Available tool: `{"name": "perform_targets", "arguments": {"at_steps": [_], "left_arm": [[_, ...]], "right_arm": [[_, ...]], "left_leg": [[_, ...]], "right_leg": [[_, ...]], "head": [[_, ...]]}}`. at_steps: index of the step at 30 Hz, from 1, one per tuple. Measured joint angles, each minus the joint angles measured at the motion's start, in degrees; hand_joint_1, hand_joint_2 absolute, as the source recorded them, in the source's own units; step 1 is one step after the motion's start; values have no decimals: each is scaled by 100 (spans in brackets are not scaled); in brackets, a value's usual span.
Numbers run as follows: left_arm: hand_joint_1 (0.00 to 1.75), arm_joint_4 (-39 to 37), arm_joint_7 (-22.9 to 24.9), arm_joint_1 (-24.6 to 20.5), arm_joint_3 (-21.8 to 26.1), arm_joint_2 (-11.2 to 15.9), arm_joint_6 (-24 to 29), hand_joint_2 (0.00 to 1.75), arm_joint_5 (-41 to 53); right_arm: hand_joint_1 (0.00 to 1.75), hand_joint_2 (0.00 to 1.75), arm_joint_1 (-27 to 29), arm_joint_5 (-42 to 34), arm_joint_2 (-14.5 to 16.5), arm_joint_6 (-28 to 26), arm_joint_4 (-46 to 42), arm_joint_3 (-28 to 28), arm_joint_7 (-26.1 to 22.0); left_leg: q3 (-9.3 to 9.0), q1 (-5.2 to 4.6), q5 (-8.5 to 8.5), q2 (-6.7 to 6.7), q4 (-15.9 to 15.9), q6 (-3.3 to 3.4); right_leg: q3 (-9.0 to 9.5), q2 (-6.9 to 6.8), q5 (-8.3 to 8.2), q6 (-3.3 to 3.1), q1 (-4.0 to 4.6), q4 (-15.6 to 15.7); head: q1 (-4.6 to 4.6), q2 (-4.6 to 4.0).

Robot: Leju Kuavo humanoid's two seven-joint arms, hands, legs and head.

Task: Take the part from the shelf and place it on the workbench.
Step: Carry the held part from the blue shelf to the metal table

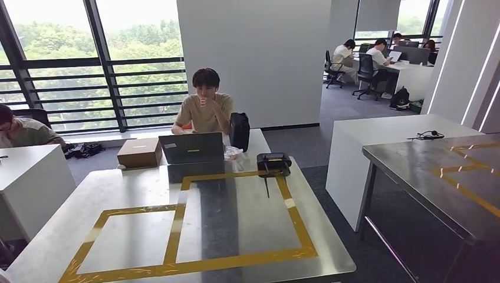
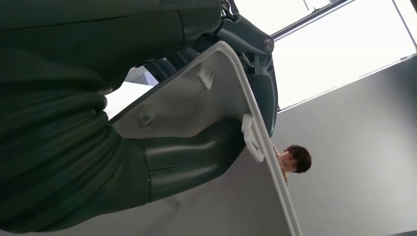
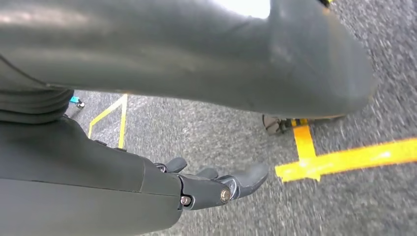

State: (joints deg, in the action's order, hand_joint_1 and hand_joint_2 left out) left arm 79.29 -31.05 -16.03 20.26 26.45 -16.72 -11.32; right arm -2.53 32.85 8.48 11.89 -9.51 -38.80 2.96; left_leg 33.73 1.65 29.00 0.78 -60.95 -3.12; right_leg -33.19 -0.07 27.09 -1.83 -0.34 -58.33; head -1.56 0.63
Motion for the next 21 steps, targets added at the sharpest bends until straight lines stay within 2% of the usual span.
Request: {"name": "perform_targets", "arguments": {"at_steps": [3, 4, 5, 6, 7, 8, 9, 10, 11, 14, 15, 16, 18, 19, 20, 21], "left_arm": [[175, -24, 1, -16, 0, -5, 0, 175, 0], [175, -36, 3, -13, -1, -9, 1, 175, 0], [175, -48, 3, -13, -2, -11, 1, 175, 1], [175, -57, 3, -19, -2, -12, 1, 175, 1], [175, -62, 2, -28, -2, -9, 1, 175, 1], [175, -64, 1, -42, -2, -6, 1, 175, 1], [175, -66, 1, -58, -2, -4, 0, 175, 1], [175, -67, 1, -71, -2, -3, 1, 175, 2], [175, -69, 1, -81, -2, -3, 1, 175, 2], [175, -79, 1, -102, -10, -4, 2, 175, 25], [175, -83, -1, -122, -14, -4, 2, 175, 38], [175, -88, -3, -142, -16, -5, 2, 175, 50], [175, -108, -6, -169, -22, -16, 2, 175, 65], [175, -122, -10, -169, -27, -26, 3, 175, 71], [175, -134, -18, -168, -31, -39, 7, 175, 78], [175, -144, -29, -167, -35, -52, 15, 175, 82]], "right_arm": [[0, 0, 3, -2, 0, 0, 0, -2, -3], [0, 0, 8, -3, 1, 0, 0, -2, -7], [0, 0, 13, -5, 1, 0, 0, -2, -11], [0, 0, 17, -6, 2, 0, 0, -2, -14], [0, 0, 20, -7, 2, 1, 0, -2, -16], [0, 0, 19, -6, 2, 5, 0, -2, -16], [0, 0, 15, -5, 2, 9, 0, -2, -16], [0, 0, 9, -5, 2, 13, 0, -2, -15], [0, 0, 5, -5, 2, 15, 0, -3, -13], [0, 0, -6, -14, 2, 6, 0, -5, -13], [0, 0, -13, -19, 2, 2, 0, -7, -15], [0, 0, -24, -24, 2, -2, 0, -8, -18], [0, 0, -31, -28, 2, -2, 0, -10, -18], [0, 0, -24, -28, 2, -1, 0, -13, -18], [0, 0, -10, -28, 2, 0, 0, -18, -18], [0, 0, 4, -27, 2, 0, 0, -24, -17]], "left_leg": [[606, -6, 431, -38, -1124, -20], [767, -7, 455, -40, -1374, -18], [814, -8, 358, -42, -1392, -8], [737, -11, 159, -47, -1173, 10], [563, -16, -96, -61, -776, 36], [372, -39, -261, -88, -372, 62], [208, -59, -347, -109, -49, 94], [107, -80, -354, -125, 146, 128], [71, -96, -295, -126, 207, 161], [-12, -72, -239, -80, 248, 277], [-55, -63, -215, -71, 255, 311], [-95, -56, -187, -64, 262, 334], [-162, -56, -112, -54, 262, 353], [-210, -57, -66, -45, 262, 351], [-275, -57, -14, -35, 262, 347], [-353, -56, 42, -24, 262, 339]], "right_leg": [[66, -11, 61, -72, 16, 11], [92, -13, 91, -82, 27, 10], [128, -14, 124, -83, 34, 9], [177, -15, 160, -79, 39, 9], [237, -16, 201, -67, 42, 9], [286, -18, 244, -45, 51, 8], [318, -20, 287, -14, 60, 6], [340, -27, 321, 19, 68, 12], [352, -35, 331, 54, 77, 3], [347, -48, 367, 142, 67, -140], [250, -41, 419, 171, 60, -325], [57, -32, 507, 201, 49, -641], [-475, -21, 753, 241, 39, -1401], [-711, -17, 830, 249, 36, -1658], [-847, -15, 813, 246, 36, -1707], [-873, -12, 682, 235, 37, -1541]], "head": [[-11, 0], [-13, 0], [-13, 0], [-14, 0], [-14, 0], [-14, 0], [-15, -1], [-15, 0], [-13, 0], [-1, 0], [3, 0], [8, 0], [12, 0], [14, 0], [16, 0], [18, 0]]}}
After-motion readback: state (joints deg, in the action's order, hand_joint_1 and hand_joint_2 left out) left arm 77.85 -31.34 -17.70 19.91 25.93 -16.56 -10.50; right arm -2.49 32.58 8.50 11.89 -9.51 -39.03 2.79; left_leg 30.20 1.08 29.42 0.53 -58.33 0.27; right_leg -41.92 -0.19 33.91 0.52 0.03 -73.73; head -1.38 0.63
